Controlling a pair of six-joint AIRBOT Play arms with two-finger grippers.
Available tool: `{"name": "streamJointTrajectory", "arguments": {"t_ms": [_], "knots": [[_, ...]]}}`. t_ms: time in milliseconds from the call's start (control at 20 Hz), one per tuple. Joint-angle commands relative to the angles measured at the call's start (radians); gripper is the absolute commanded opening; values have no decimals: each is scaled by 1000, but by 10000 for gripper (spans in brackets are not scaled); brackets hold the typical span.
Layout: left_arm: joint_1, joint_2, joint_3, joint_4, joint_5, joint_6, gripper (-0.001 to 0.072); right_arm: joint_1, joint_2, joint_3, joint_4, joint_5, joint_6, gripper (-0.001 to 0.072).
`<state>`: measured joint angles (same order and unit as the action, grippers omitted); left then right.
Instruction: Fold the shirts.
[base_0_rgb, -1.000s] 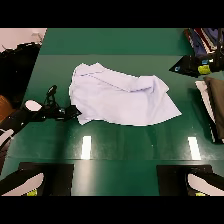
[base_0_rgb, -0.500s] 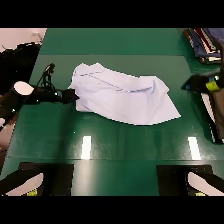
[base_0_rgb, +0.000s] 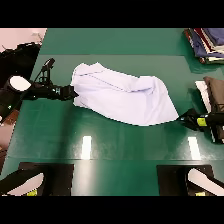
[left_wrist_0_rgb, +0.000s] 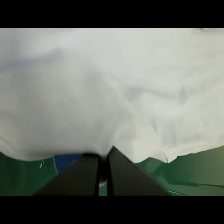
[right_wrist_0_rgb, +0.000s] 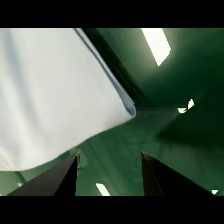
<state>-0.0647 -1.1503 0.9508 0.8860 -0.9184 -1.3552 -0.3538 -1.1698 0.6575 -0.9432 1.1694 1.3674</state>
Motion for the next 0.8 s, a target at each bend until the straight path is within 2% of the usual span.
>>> {"name": "streamJointTrajectory", "arguments": {"t_ms": [0,100,150,200,250,450,600,750], "knots": [[0,0,2,2,-14,1,27,32,-74,-42,138,-145,-49,436],[0,0,2,1,-18,0,27,85,-111,-3,138,-170,-49,424],[0,0,3,1,-18,-3,26,109,-127,19,138,-174,-49,290],[0,2,3,0,-19,-12,26,132,-134,41,135,-175,-51,117],[0,13,3,4,-18,-31,26,153,-135,65,133,-171,-62,19],[0,146,116,86,-53,-66,26,183,-16,218,130,-110,-93,18],[0,262,362,196,-133,-89,26,169,161,420,130,-111,-93,18],[0,314,684,224,-174,-89,26,131,309,654,128,-128,-93,17]]}}
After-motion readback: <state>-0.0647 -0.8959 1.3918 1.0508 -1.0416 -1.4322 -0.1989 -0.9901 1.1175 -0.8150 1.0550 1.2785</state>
